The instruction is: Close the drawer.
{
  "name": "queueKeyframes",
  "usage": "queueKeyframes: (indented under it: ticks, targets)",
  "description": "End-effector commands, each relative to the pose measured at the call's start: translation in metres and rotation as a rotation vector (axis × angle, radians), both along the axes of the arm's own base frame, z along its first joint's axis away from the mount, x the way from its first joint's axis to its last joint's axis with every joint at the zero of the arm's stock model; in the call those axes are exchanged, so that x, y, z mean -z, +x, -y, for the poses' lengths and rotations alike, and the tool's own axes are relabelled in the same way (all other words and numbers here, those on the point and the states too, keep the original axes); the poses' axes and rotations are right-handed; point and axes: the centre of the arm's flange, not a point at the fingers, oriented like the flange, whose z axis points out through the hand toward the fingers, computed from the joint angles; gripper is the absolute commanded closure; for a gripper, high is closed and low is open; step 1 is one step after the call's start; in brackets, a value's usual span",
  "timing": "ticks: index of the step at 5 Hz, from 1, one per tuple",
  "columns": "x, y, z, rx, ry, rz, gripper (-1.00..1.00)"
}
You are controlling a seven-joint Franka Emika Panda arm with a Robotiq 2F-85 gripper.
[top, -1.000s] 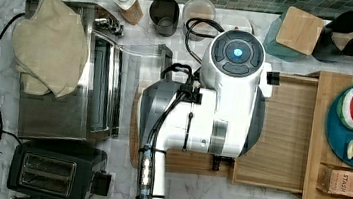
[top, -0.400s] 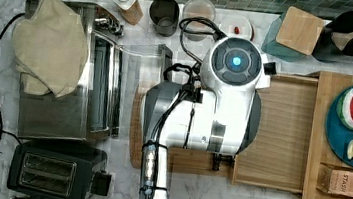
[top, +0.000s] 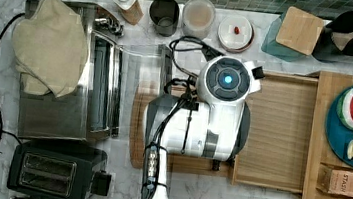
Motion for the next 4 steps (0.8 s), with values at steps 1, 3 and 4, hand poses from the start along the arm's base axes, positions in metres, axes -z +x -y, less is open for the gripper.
queueKeyframes:
  ticks: [1,3,4]
  targets:
    - [0.046,-0.039,0.012,-0.137,-0.030,0.005,1.00]
    - [0.079,-0.047,0.038,-0.204,-0.046,0.088,1.00]
    - [0.088,-0.045,0.038,-0.189,-0.043,0.091,1.00]
